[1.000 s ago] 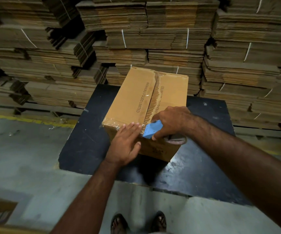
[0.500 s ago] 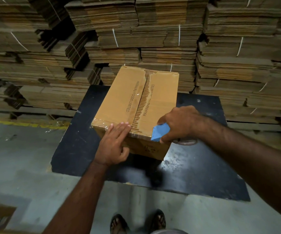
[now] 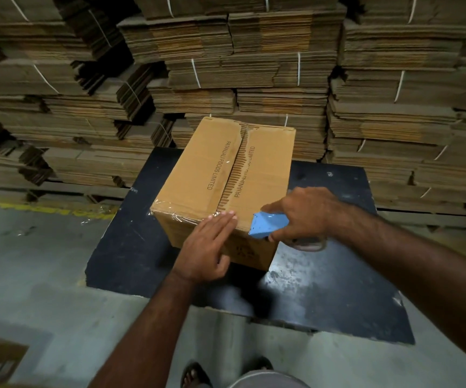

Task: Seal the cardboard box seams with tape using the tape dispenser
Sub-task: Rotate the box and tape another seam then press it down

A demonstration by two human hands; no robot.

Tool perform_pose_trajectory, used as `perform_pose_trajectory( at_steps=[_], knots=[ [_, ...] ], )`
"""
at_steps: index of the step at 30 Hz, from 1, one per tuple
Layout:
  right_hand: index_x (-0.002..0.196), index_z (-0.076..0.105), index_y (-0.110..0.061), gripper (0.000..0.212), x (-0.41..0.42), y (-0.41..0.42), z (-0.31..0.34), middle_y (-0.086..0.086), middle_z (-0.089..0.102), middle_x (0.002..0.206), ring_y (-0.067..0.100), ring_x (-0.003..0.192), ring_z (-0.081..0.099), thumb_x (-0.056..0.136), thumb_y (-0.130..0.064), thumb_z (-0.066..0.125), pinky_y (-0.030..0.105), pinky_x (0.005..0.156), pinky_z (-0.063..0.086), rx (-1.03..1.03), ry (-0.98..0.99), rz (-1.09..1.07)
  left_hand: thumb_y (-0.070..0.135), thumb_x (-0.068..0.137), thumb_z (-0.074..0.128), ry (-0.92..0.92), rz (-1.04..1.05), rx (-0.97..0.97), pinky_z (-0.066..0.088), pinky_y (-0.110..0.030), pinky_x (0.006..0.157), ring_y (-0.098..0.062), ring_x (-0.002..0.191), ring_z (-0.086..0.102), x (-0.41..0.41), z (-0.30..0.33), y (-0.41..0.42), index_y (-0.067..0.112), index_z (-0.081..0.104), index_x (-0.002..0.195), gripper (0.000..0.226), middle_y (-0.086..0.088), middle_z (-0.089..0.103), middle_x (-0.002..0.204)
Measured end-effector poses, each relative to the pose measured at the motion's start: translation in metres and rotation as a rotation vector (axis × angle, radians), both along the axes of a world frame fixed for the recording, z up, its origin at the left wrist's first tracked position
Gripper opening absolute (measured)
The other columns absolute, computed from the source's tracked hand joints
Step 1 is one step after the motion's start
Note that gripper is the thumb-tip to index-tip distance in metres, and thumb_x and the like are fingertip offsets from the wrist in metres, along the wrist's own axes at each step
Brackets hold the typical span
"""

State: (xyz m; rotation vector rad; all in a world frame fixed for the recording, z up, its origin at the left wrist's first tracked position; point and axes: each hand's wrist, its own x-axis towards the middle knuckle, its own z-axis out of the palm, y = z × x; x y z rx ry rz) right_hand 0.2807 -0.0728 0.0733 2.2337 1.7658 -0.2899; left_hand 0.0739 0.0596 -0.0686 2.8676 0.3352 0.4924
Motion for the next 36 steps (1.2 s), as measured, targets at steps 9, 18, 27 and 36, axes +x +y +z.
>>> perform_pose_trajectory(
  at_steps=[9, 18, 27, 36],
  knots=[
    [0.148, 0.031, -0.050, 0.076, 0.018, -0.040, -0.012, -0.010, 0.059, 0.100, 0.011, 0.083, 0.046, 0.080, -0.082, 0.044, 0.031, 0.075, 0.051, 0.006, 0.008, -0.061, 0.024, 0.070, 0.063, 0.012, 0.024, -0.002, 0.022, -0.041, 0.123, -0.020, 0.146, 0.034, 0.001, 0.005, -0.004, 0.008, 0.041, 0.150, 0.085, -0.006, 0.037, 0.159],
    [0.147, 0.038, -0.045, 0.078, 0.012, -0.023, -0.008, -0.009, 0.065, 0.114, 0.010, 0.084, 0.050, 0.078, -0.081, 0.051, 0.028, 0.067, 0.048, -0.050, -0.065, -0.027, 0.035, 0.075, 0.064, 0.002, -0.081, -0.056, 0.022, -0.043, 0.123, -0.017, 0.151, 0.023, 0.027, 0.008, -0.042, 0.009, 0.035, 0.154, 0.088, -0.005, 0.032, 0.161],
    [0.149, 0.021, -0.052, 0.077, 0.031, -0.067, -0.022, -0.009, 0.048, 0.086, 0.013, 0.080, 0.050, 0.080, -0.086, 0.031, 0.030, 0.068, 0.049, 0.042, -0.019, -0.057, 0.024, 0.072, 0.065, -0.012, -0.108, -0.065, 0.025, -0.045, 0.121, -0.016, 0.150, 0.026, 0.023, 0.003, -0.036, 0.009, 0.038, 0.153, 0.086, -0.003, 0.034, 0.161],
    [0.148, 0.026, -0.052, 0.077, 0.036, -0.078, -0.043, -0.008, 0.055, 0.097, 0.014, 0.087, 0.050, 0.079, -0.084, 0.041, 0.032, 0.072, 0.046, 0.079, 0.016, -0.080, 0.032, 0.078, 0.062, 0.028, -0.043, -0.072, 0.019, -0.046, 0.124, -0.015, 0.153, 0.016, 0.022, 0.006, -0.047, 0.013, 0.030, 0.156, 0.086, -0.001, 0.025, 0.164]
  ],
)
